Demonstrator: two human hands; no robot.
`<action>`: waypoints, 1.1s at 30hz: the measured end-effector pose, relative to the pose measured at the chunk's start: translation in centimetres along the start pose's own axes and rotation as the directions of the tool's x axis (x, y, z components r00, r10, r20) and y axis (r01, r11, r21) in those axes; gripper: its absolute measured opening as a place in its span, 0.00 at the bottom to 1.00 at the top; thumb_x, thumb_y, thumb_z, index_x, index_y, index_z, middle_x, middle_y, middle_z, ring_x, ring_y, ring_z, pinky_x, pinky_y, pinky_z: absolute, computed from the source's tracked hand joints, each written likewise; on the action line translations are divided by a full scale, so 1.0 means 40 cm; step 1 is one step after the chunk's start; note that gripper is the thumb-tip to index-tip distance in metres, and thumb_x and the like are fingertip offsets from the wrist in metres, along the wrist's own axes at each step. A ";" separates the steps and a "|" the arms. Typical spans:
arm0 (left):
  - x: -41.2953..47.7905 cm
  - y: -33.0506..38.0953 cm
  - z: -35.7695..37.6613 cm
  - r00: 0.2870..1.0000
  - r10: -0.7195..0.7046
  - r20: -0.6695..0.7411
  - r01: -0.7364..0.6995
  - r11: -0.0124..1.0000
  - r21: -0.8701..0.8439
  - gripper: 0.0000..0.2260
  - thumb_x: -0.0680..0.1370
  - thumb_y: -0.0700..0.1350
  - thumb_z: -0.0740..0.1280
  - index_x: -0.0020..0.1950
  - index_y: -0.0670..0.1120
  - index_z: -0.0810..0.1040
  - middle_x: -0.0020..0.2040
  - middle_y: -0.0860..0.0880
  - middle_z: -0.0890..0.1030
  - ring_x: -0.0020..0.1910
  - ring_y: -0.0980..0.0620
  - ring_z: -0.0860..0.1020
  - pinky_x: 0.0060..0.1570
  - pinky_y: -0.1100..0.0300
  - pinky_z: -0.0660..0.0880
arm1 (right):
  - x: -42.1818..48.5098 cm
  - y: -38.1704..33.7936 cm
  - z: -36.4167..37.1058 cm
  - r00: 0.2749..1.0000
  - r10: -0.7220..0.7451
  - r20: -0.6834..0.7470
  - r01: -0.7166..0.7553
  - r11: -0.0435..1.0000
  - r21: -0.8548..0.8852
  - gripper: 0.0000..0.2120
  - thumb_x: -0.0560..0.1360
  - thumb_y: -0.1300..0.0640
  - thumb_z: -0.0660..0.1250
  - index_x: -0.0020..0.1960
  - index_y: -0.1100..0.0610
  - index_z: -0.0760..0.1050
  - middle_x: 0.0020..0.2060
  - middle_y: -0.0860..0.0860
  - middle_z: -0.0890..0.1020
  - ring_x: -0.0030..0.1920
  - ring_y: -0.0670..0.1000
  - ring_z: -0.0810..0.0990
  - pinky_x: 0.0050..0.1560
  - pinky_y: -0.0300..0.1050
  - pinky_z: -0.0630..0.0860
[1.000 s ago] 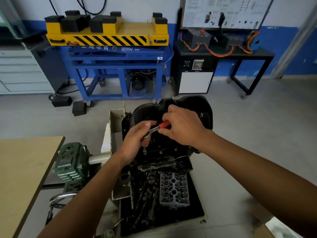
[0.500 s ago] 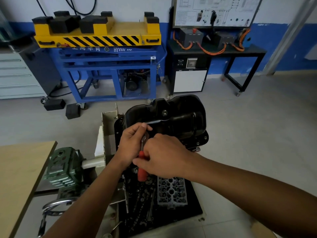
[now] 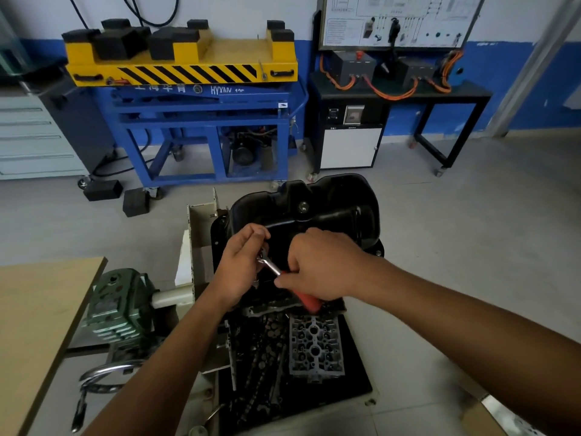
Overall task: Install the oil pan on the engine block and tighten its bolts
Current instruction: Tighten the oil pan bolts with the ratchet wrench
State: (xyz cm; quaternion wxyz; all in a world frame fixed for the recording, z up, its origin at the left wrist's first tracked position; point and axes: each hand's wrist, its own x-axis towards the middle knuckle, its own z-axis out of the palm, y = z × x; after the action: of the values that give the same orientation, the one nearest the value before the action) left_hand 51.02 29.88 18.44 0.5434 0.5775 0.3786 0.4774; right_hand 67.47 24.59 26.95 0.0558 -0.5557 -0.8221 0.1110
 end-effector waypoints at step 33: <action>-0.006 0.021 -0.014 0.997 -0.071 0.035 0.071 0.997 0.011 0.11 0.81 0.47 0.62 0.42 0.46 0.78 0.30 0.48 0.69 0.29 0.52 0.66 0.32 0.58 0.64 | 0.003 -0.066 0.084 0.996 -0.094 -0.003 0.090 0.951 0.297 0.26 0.75 0.40 0.70 0.25 0.56 0.72 0.18 0.48 0.70 0.22 0.46 0.71 0.26 0.39 0.63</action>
State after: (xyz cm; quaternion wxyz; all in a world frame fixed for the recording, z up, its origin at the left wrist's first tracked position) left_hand 50.36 29.68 19.20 0.5638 0.5747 0.3916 0.4455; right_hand 64.34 23.34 24.34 0.1389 -0.5015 -0.8213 0.2337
